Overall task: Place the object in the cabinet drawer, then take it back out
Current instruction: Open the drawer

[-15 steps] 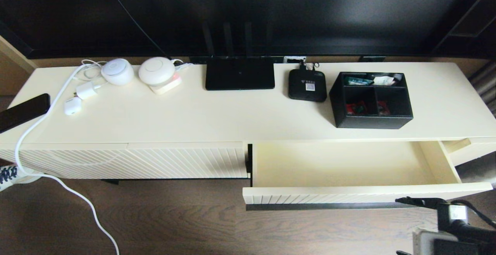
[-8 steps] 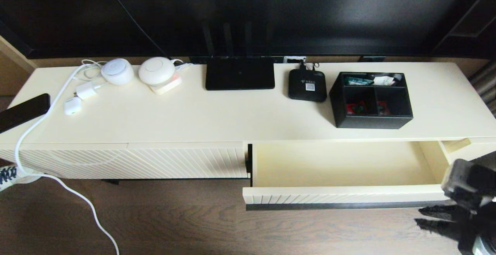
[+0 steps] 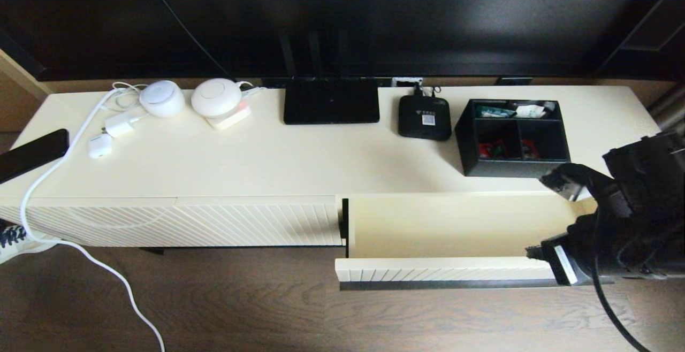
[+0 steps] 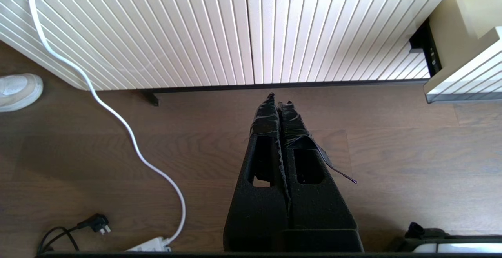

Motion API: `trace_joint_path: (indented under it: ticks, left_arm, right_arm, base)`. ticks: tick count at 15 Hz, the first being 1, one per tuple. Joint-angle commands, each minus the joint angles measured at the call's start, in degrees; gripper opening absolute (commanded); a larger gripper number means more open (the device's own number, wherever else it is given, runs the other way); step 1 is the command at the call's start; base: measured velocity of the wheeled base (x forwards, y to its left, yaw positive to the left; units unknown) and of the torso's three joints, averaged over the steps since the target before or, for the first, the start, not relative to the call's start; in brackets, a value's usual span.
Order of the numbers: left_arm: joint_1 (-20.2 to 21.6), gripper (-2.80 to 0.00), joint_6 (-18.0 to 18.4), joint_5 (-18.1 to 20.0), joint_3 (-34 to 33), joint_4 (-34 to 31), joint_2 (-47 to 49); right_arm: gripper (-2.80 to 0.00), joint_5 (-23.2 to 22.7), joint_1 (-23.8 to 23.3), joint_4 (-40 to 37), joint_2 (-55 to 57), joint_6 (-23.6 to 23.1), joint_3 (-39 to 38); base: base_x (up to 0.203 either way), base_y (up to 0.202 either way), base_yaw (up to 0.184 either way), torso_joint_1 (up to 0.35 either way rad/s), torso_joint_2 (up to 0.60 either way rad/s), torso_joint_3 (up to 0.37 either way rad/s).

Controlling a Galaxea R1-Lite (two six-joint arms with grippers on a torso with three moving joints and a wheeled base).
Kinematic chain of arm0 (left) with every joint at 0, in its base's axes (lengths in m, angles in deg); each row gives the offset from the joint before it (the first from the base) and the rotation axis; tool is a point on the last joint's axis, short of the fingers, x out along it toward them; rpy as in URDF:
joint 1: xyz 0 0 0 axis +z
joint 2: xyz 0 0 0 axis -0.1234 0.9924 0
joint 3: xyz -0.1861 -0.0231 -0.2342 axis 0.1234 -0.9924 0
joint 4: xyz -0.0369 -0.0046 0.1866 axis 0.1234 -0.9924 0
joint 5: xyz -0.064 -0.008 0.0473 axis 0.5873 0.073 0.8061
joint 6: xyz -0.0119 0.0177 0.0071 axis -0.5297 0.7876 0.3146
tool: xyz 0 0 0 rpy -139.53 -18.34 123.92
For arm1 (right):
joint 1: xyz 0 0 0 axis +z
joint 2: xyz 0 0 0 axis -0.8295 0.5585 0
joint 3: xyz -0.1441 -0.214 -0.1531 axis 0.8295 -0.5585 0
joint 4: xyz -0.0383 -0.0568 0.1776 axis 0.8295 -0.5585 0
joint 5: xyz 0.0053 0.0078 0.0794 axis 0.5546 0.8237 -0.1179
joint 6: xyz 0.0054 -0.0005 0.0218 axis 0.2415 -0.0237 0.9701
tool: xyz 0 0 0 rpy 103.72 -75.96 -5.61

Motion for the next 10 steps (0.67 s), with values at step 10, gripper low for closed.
trace_joint_path:
  ticks: [10]
  left_arm:
    - [0.0,-2.80,0.0,0.0,0.0,0.0,0.0]
  right_arm:
    - [-2.80,8.6,0.6,3.2,18.7,4.7,11.1]
  base:
    - [0.000,0.000,0.000,0.000,0.00,0.000]
